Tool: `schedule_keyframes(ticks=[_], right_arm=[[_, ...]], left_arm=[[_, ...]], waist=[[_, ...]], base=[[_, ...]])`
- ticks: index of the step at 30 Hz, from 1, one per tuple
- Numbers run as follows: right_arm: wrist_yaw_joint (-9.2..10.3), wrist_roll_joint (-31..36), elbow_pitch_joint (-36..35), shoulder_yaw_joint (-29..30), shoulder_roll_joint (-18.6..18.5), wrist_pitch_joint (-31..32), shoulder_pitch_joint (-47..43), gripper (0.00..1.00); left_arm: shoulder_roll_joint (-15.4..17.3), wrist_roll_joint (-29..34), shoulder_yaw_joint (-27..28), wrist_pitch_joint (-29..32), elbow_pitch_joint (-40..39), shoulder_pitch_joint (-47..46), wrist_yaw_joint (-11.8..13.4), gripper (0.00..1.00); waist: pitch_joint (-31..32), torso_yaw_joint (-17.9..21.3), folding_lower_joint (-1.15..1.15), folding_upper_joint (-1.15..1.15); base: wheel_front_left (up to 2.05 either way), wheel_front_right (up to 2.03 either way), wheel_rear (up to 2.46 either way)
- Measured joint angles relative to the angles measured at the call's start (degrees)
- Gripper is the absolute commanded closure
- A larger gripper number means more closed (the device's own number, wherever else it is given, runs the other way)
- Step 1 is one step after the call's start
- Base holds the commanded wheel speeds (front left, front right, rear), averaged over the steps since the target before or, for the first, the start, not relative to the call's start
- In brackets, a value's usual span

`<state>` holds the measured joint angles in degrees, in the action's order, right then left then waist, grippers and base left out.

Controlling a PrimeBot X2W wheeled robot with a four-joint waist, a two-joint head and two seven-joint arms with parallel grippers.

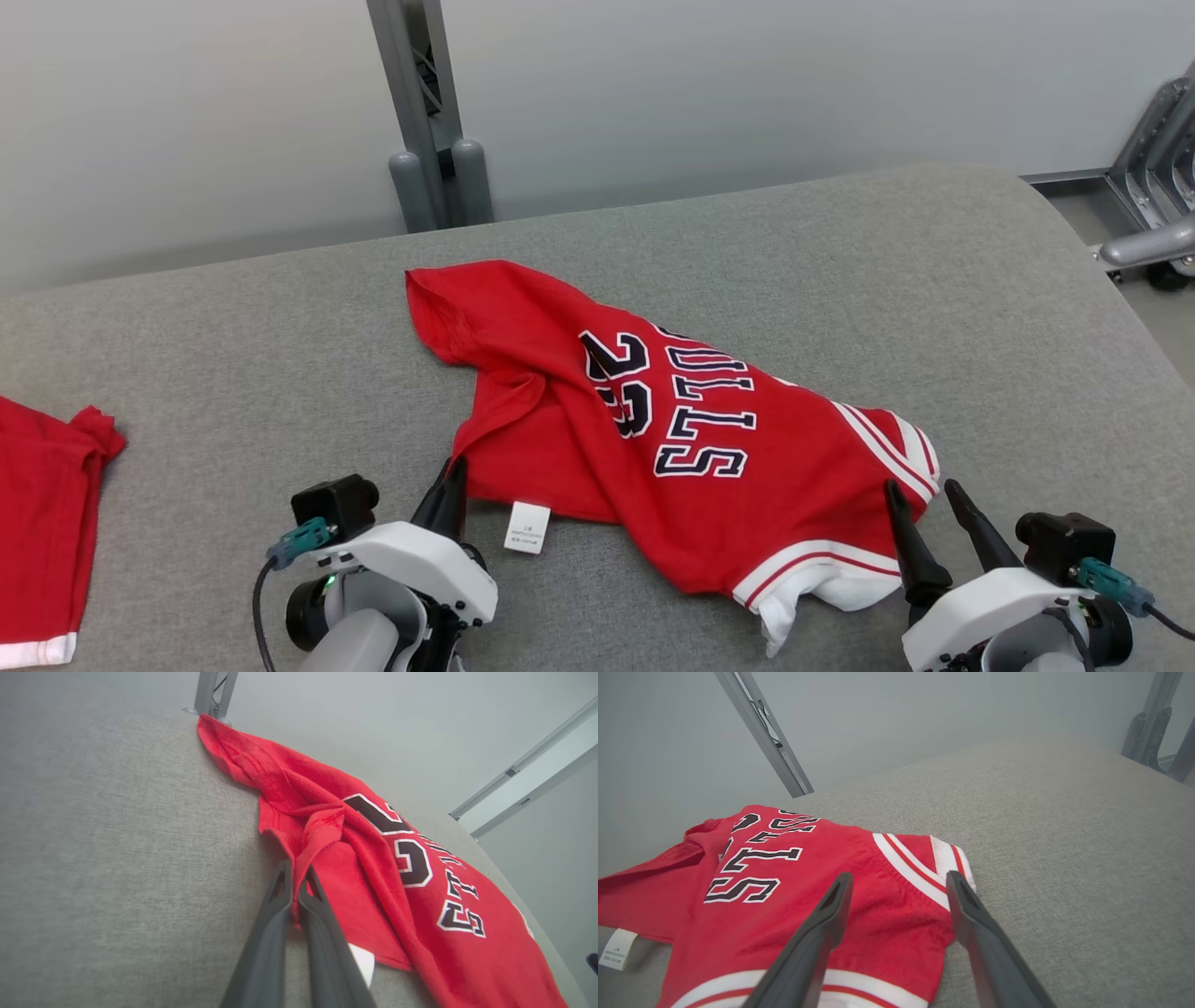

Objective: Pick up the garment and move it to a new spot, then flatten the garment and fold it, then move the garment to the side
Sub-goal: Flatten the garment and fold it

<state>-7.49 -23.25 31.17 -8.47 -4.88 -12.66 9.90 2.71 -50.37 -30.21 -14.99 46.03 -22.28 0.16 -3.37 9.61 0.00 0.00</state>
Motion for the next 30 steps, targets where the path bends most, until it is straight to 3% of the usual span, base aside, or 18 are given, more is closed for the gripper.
schedule_keyframes(ticks=[14, 23, 24, 25, 26, 30], right_arm=[[0.00, -0.45, 0.98, -1.11, -0.47, 1.03, -1.27, 0.00], [0.00, 0.27, 2.69, -0.32, -0.49, 2.05, -1.71, 0.00], [0.00, 0.52, 2.87, -0.04, -0.48, 2.07, -1.71, 0.00], [-0.01, 0.66, 3.08, 0.34, -0.44, 2.07, -1.71, 0.00], [-0.01, 0.70, 3.27, 0.80, -0.43, 2.05, -1.70, 0.00], [0.00, 1.11, 4.11, 3.75, -0.35, 1.78, -1.50, 0.00]], left_arm=[[0.07, 8.90, 19.98, -0.01, -12.70, 9.15, 1.96, 1.00], [0.04, 11.02, 22.50, -0.01, -12.00, 12.12, 2.25, 1.00], [0.04, 11.02, 22.26, -0.01, -11.49, 12.38, 2.26, 0.71], [0.04, 11.18, 21.90, 0.00, -10.99, 12.53, 2.46, 0.13], [0.00, 12.11, 21.84, 0.00, -11.04, 12.65, 2.70, 0.00], [0.04, 14.81, 22.17, 0.00, -13.12, 12.66, 2.96, 0.00]], waist=[[3.40, -5.67, 0.00, 0.00], [4.14, -7.58, 0.00, 0.00], [4.19, -7.63, 0.00, 0.00], [4.26, -7.67, 0.00, 0.00], [4.33, -7.72, 0.00, 0.00], [4.74, -7.76, 0.00, 0.00]], base=[[0.00, 0.00, 0.00], [0.00, 0.00, 0.00], [0.00, 0.00, 0.00], [0.00, 0.00, 0.00], [0.00, 0.00, 0.00], [0.00, 0.00, 0.00]])
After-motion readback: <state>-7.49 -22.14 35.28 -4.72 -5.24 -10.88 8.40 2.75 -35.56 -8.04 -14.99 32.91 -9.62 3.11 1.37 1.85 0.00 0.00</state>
